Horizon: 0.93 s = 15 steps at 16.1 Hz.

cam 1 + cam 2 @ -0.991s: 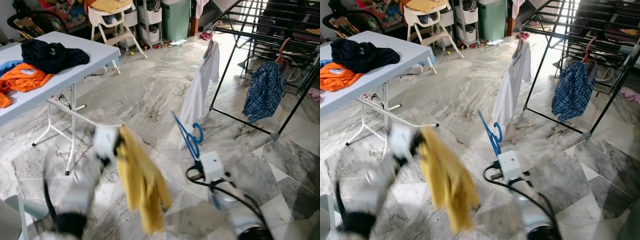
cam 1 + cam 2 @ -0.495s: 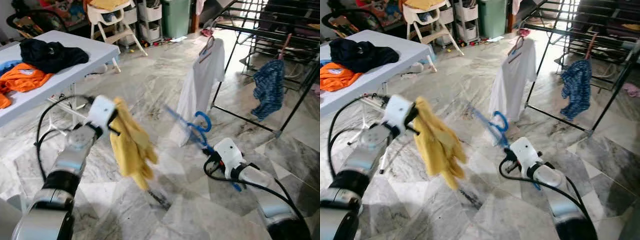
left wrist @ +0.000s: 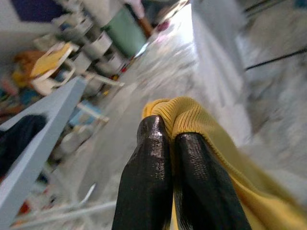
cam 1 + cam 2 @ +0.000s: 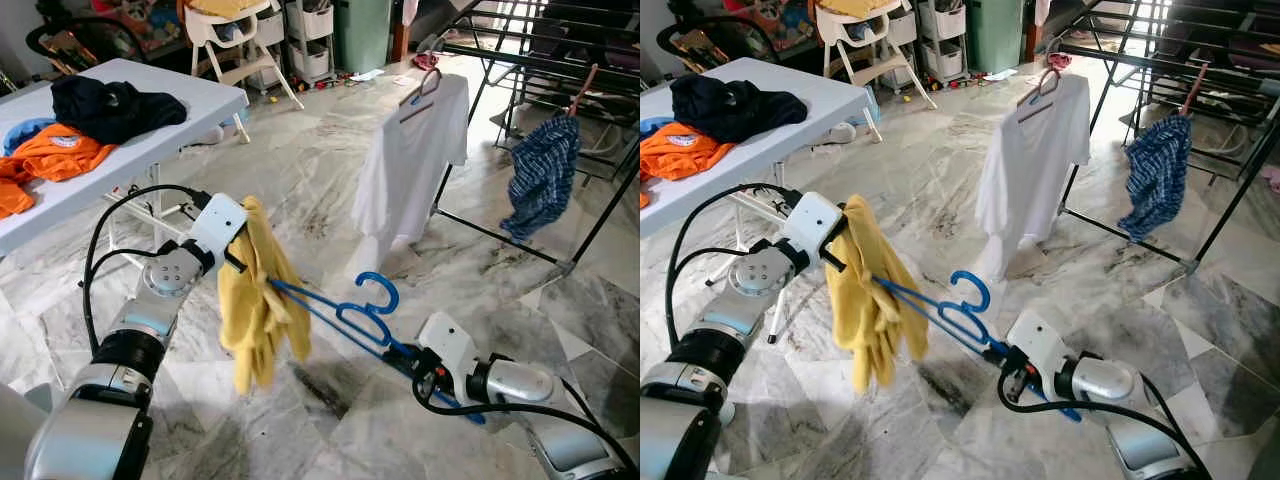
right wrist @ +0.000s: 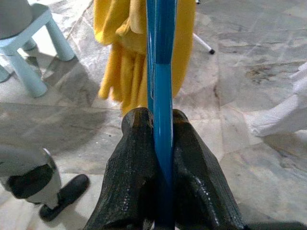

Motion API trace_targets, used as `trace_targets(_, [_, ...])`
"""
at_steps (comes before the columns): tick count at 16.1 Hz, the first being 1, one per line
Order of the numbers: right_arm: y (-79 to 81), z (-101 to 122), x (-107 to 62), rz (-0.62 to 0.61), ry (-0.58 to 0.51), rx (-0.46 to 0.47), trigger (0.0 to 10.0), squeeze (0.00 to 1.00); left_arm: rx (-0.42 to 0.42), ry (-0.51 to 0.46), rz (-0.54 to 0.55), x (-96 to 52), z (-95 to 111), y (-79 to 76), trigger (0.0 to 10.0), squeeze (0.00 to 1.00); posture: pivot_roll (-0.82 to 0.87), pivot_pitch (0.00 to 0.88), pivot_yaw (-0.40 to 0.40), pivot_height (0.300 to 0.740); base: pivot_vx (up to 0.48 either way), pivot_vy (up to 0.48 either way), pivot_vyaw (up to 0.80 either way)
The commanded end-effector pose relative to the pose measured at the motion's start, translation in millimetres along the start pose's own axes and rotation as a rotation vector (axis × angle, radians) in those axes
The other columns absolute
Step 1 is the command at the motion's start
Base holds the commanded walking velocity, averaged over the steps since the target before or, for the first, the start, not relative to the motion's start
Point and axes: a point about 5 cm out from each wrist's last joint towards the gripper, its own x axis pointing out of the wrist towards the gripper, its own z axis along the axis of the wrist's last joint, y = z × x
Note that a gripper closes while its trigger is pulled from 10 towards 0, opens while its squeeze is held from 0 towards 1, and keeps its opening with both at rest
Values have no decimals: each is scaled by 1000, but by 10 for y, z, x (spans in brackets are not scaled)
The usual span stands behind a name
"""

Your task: Hang hanger

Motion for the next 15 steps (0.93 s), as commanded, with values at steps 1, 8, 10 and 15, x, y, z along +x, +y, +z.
trace_targets(1, [-65,66,1,-30,-19,-18,10000,0,2,46,94,-20,-24,215,10000,0,-81,12,147,740,0,0,0])
trace_targets(8, [30,40,-44,72,22,-32,10000,0,-78,160,291,-74,-137,479,10000,0,-74,11,156,740,0,0,0])
trace_targets(10, [191,32,-15,167,27,-21,10000,0,-113,170,304,-72,-150,487,10000,0,-69,10,155,740,0,0,0])
trace_targets(15, [236,91,175,110,0,-47,10000,0,-141,108,108,28,-23,256,10000,0,-65,12,153,740,0,0,0])
